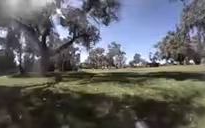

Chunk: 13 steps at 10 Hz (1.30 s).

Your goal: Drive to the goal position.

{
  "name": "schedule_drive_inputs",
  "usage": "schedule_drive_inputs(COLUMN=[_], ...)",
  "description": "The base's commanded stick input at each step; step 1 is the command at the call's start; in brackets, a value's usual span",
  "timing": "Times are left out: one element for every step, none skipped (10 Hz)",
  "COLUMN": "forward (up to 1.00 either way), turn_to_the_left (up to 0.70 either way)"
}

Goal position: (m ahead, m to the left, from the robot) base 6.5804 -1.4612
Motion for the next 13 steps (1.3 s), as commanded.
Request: schedule_drive_inputs(forward=[0.85,0.85,0.85,0.85,0.85,0.85,0.85,0.85,0.85,0.85,0.85,0.85,0.85], turn_to_the_left=[0.00,-0.07,-0.22,-0.17,-0.02,0.00,0.00,0.00,0.00,0.00,0.00,0.00,0.00])
